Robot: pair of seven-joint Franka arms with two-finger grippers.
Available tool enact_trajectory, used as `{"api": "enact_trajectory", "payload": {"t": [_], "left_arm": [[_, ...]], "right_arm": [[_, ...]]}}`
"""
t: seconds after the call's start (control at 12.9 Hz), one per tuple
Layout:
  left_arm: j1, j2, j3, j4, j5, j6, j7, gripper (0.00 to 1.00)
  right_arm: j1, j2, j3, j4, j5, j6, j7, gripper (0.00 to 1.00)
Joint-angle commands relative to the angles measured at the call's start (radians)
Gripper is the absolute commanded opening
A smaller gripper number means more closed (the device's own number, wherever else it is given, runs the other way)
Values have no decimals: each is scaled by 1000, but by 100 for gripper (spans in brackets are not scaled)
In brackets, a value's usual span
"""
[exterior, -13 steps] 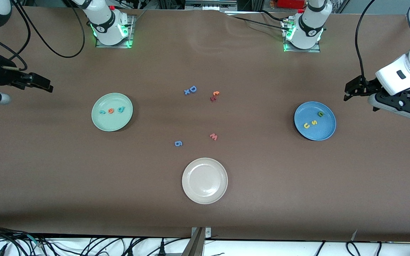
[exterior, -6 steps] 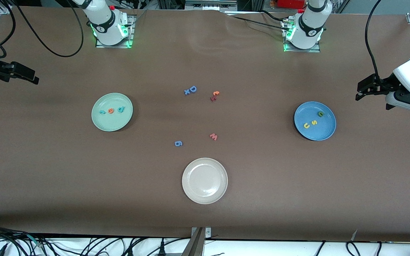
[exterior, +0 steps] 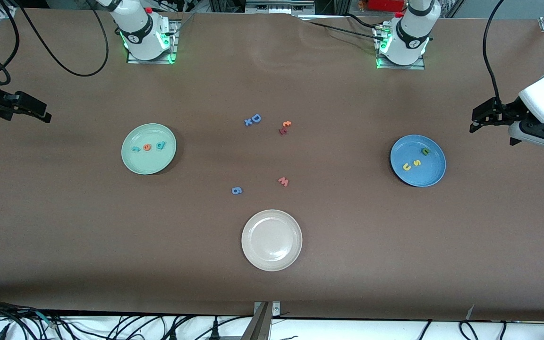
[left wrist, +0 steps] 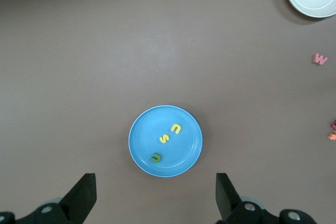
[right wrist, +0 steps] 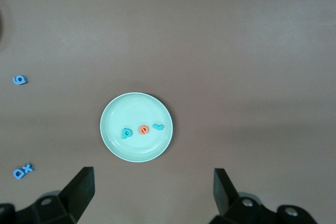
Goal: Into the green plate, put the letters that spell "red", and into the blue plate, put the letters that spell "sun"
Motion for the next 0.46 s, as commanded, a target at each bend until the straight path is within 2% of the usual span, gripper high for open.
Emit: {"api": "enact_trajectory", "payload": {"t": [0.0,0.39], "left_arm": [[3,5,-2,26,-3,-24,-2,100],[2,5,-2,26,-3,-24,-4,100]], "right_arm": [[-29,-23,27,-15,-12,3,-22,100],[-29,-23,56,-14,-10,1,-21,100]]}}
